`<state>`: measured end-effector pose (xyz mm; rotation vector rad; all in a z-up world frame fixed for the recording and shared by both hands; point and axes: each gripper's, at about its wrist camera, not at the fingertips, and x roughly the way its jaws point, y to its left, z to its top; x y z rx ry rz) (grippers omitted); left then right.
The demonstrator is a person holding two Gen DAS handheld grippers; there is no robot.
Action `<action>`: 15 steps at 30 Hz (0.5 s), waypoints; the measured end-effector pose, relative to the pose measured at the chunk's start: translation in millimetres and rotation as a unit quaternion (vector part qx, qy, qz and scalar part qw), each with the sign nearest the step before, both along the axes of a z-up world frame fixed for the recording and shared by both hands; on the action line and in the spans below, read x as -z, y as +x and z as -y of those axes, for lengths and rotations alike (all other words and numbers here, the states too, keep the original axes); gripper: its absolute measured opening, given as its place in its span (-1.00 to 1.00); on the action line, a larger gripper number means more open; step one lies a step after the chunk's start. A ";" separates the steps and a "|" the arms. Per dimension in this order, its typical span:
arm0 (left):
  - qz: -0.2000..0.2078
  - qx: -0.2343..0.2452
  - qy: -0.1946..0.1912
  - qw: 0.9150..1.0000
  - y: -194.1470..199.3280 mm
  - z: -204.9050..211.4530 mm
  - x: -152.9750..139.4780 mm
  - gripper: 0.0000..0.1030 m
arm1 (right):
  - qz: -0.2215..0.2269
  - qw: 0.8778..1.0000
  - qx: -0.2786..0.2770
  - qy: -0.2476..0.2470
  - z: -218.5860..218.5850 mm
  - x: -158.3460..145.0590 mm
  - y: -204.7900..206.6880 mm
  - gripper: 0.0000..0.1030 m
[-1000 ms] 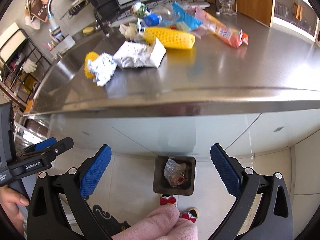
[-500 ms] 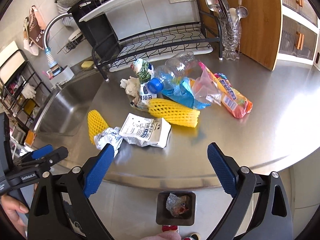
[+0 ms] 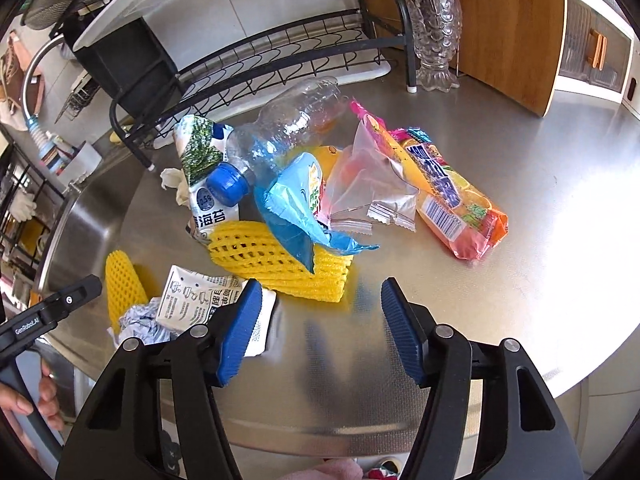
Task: Collect trash
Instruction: 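Move both tools back up to the yellow foam nets on the counter, then grasp one yellow foam net with the left tool while the right tool grasps another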
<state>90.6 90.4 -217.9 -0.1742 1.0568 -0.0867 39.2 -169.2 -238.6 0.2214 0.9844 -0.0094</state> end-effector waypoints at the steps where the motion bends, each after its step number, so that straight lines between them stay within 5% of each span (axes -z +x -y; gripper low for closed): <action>1: -0.003 0.000 -0.001 1.000 3.5 -0.3 2.4 0.58 | -0.002 1.000 0.001 0.002 0.6 2.7 2.1 0.22; 10: -0.039 0.005 -0.005 0.999 23.8 -1.3 25.3 0.00 | -0.020 1.000 -0.018 -0.003 -11.4 18.2 18.1 -0.30; 15: -0.033 0.009 0.015 0.999 23.4 2.3 26.2 -0.50 | -0.016 1.000 -0.023 -0.014 -11.0 18.8 20.5 -0.56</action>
